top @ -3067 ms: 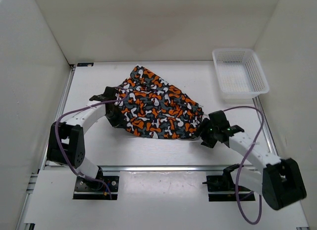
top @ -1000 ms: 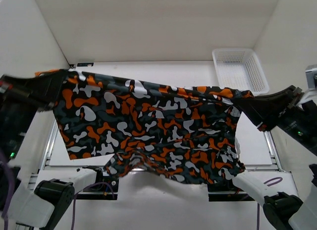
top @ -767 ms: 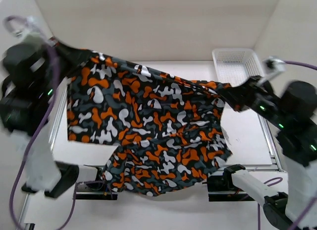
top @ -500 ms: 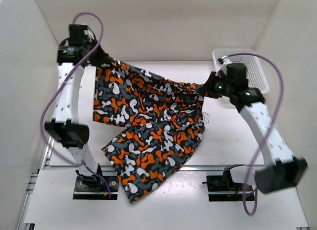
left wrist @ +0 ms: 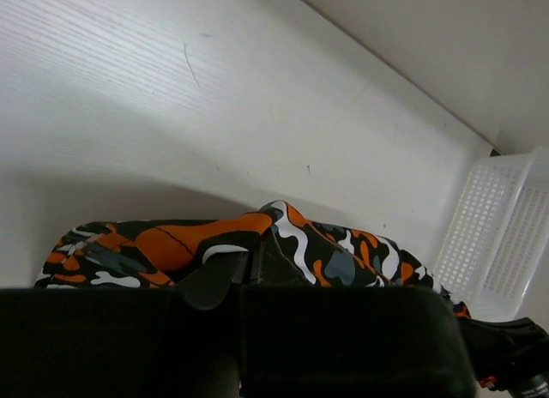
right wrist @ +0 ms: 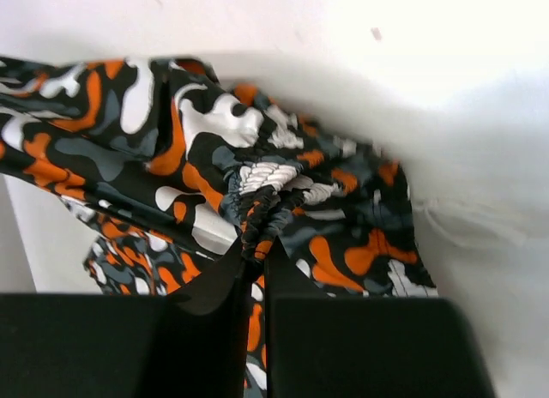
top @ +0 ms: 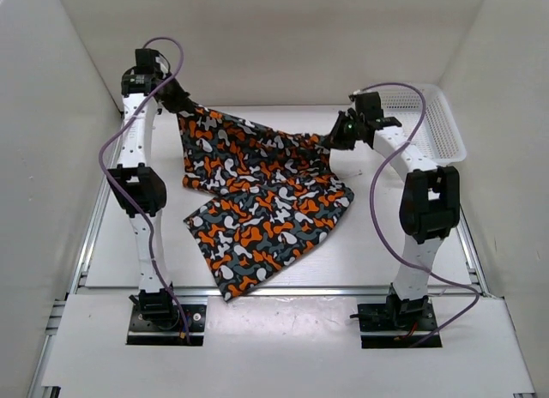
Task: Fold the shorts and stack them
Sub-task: Flatten the shorts out, then fold the shorts
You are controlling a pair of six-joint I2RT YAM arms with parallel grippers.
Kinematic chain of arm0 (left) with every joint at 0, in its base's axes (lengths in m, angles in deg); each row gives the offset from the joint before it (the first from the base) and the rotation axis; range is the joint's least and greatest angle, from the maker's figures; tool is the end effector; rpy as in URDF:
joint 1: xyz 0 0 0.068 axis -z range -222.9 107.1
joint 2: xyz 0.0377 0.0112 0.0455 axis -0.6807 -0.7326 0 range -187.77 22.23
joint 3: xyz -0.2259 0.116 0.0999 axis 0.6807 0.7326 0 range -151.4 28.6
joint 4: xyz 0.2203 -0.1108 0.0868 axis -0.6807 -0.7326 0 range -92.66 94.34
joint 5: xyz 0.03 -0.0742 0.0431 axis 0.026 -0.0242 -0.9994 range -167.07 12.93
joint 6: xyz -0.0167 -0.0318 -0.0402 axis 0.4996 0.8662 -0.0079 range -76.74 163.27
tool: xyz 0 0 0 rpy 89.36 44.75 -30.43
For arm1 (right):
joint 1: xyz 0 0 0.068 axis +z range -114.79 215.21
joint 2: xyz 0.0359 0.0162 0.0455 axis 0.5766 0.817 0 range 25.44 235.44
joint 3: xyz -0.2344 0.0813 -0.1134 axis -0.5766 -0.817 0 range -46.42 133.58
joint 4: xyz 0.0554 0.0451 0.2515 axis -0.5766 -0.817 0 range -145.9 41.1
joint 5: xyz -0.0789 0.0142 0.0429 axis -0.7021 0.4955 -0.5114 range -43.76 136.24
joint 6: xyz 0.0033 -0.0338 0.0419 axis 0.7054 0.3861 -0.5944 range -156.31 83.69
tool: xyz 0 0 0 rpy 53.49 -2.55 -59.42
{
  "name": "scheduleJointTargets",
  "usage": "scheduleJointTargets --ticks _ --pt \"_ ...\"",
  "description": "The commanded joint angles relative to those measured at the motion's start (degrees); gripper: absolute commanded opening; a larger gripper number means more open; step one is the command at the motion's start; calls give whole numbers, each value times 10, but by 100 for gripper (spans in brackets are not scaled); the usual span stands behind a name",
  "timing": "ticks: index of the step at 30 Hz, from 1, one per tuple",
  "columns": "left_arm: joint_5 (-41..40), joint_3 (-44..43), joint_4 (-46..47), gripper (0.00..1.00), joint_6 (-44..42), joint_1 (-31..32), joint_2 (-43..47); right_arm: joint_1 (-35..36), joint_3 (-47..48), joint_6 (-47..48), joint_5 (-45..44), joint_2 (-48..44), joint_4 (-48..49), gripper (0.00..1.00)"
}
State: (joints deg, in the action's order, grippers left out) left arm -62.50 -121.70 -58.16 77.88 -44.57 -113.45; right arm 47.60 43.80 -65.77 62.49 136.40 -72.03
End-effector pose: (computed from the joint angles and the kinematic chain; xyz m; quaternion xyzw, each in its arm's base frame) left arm 0.5036 0.0057 0.3375 -0.2450 0.8938 -0.2146 0.3083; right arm 0.4303 0.1049 0.2544 0.0804 0.9090 0.2599 0.3158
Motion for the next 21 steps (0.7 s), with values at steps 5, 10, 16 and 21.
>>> scheduleJointTargets --ticks 5,10,16,21 --pt "-27 -6 55 10 -16 -51 73 -4 95 -3 -17 10 -38 0" --pt "-61 169 26 10 -29 -7 227 -4 58 -3 -22 -29 -58 0" --pt "-105 430 18 10 -15 73 477 -25 -34 9 -35 -94 -73 0" --pt "-95 651 18 10 41 165 610 -38 -92 9 -40 -145 -67 0"
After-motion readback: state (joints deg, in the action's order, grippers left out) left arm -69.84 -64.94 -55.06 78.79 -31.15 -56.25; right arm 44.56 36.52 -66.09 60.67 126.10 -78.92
